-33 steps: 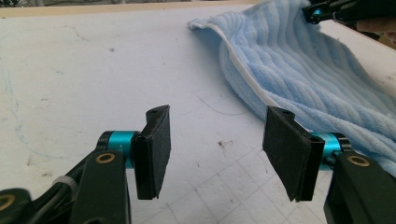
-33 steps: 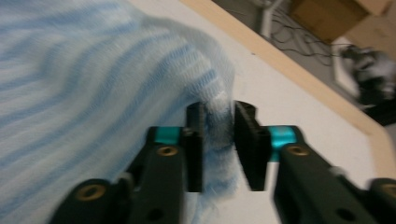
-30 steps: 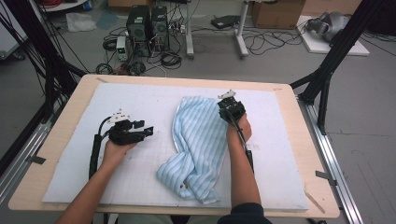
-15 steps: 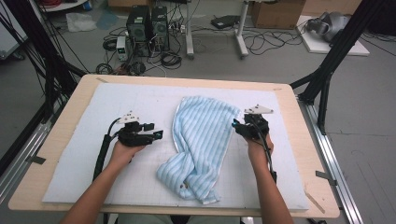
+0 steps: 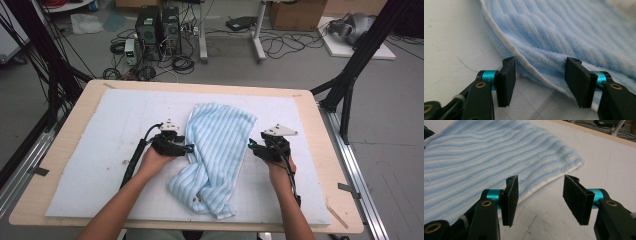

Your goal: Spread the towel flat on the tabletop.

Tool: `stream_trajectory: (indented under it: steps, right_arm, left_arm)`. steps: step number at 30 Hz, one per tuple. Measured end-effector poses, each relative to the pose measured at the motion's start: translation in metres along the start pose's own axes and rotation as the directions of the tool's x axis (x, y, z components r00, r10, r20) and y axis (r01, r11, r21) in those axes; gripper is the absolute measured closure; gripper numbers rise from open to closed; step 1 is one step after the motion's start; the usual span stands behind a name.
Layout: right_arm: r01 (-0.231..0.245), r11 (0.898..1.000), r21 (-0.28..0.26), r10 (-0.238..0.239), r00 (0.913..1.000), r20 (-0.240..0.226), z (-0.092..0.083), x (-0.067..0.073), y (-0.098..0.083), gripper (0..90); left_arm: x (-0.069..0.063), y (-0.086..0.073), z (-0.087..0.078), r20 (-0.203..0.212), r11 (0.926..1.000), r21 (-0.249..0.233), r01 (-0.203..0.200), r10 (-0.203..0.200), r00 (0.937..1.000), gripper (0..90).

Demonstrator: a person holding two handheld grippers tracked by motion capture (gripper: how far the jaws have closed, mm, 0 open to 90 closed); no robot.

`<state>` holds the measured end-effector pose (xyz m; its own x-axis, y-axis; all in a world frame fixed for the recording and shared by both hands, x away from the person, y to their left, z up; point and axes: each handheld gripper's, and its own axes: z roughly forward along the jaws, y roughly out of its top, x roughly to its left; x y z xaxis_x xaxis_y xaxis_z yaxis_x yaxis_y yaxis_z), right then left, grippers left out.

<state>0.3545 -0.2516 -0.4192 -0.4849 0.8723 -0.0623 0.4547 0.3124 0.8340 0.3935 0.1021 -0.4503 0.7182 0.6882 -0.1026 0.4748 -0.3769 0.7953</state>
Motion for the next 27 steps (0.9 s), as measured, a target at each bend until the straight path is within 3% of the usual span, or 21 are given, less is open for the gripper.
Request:
stream_trajectory:
  steps: [1, 3, 4, 6, 8, 11, 15, 19, 21, 23, 25, 27]
  right_arm:
    - [-0.001, 1.0, -0.001, 0.001, 1.0, -0.002, 0.0, 0.0, 0.0, 45.8]
    - [0.0, 1.0, -0.01, 0.0, 1.0, -0.004, -0.001, 0.0, 0.001, 45.8]
    - [0.002, 1.0, -0.011, -0.002, 1.0, -0.004, -0.001, 0.0, 0.001, 45.8]
    - [0.002, 1.0, -0.007, -0.002, 1.0, -0.005, -0.001, 0.0, 0.0, 45.8]
    - [0.003, 1.0, -0.005, -0.003, 1.0, -0.008, -0.001, 0.0, 0.0, 45.8]
    - [0.002, 1.0, -0.004, -0.002, 0.9999, -0.012, 0.0, 0.002, 0.0, 45.8]
    - [0.013, 1.0, -0.003, -0.013, 0.9997, -0.019, 0.002, 0.005, 0.0, 45.8]
    - [0.013, 1.0, 0.005, -0.013, 0.9995, -0.029, 0.005, 0.008, 0.0, 45.8]
    - [0.015, 1.0, 0.003, -0.015, 0.9992, -0.036, 0.006, 0.01, 0.001, 45.8]
    - [0.011, 1.0, 0.004, -0.011, 0.9991, -0.041, 0.007, 0.012, 0.001, 45.8]
    - [0.0, 1.0, 0.001, 0.0, 0.9983, -0.058, 0.009, 0.014, 0.002, 45.6]
    - [-0.011, 1.0, -0.006, 0.01, 0.9972, -0.074, 0.011, 0.016, 0.003, 45.4]
  left_arm:
    - [-0.002, 0.001, 0.002, 0.006, 1.0, 0.001, -0.004, 0.004, 1.0, 46.8]
    - [-0.006, 0.003, 0.004, -0.031, 0.9972, 0.012, -0.074, 0.074, 0.9968, 64.3]
    - [-0.005, 0.003, 0.005, -0.017, 0.9967, 0.009, -0.08, 0.08, 0.9966, 79.5]
    - [0.0, 0.005, 0.005, -0.036, 0.9989, 0.007, -0.047, 0.047, 0.9982, 85.0]
    - [0.01, 0.006, 0.002, -0.078, 0.9997, -0.015, -0.02, 0.019, 0.9968, 85.4]
    - [0.029, 0.003, -0.008, -0.08, 0.9959, -0.07, 0.057, -0.062, 0.9948, 85.3]
    - [0.054, -0.003, -0.024, -0.096, 0.981, -0.126, 0.148, -0.16, 0.9824, 85.4]
    - [0.073, -0.01, -0.037, -0.144, 0.9733, -0.144, 0.179, -0.199, 0.9692, 85.4]
    - [0.082, -0.014, -0.043, -0.174, 0.9657, -0.16, 0.204, -0.231, 0.9571, 85.4]
    - [0.086, -0.018, -0.046, -0.179, 0.9584, -0.176, 0.225, -0.256, 0.95, 84.7]
    - [0.087, -0.021, -0.047, -0.172, 0.9551, -0.184, 0.232, -0.264, 0.9492, 77.4]
    - [0.087, -0.024, -0.05, -0.144, 0.9414, -0.207, 0.267, -0.299, 0.9434, 59.7]
